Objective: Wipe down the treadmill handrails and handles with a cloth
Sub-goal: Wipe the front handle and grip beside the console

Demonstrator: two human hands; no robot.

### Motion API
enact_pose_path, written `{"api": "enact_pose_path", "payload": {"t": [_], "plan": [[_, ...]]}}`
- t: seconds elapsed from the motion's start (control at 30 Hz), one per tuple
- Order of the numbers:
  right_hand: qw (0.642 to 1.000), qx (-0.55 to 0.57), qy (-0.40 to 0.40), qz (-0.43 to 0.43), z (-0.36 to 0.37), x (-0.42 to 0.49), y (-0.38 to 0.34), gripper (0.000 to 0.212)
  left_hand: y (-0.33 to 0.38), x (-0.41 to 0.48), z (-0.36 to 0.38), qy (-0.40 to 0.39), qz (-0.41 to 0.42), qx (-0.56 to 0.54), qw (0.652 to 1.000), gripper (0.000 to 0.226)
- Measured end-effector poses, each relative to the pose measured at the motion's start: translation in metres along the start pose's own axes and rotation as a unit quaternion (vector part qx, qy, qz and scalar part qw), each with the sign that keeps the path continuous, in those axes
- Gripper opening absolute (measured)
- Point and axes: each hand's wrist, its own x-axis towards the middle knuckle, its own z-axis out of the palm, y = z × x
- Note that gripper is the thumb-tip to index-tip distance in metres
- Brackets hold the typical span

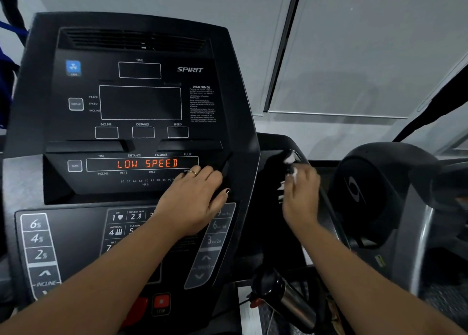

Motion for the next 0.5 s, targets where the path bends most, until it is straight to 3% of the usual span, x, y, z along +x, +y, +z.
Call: {"api": "enact_pose_path", "payload": {"t": [0.27, 0.37, 0.5], "plan": [[0.988, 0.020, -0.143, -0.048, 0.040, -0.017, -0.010, 0.041, -0.001, -0.001, 0.001, 0.000, -0.002, -0.001, 1.000, 0.036], [0.992, 0.013, -0.092, -0.085, 0.026, -0.002, -0.005, 0.034, 0.000, -0.001, 0.001, 0.007, 0.000, -0.003, 1.000, 0.035], [0.999, -0.003, 0.012, 0.042, 0.019, 0.010, -0.010, 0.019, 0.000, -0.001, 0.001, 0.011, 0.001, 0.001, 1.000, 0.035]]}}
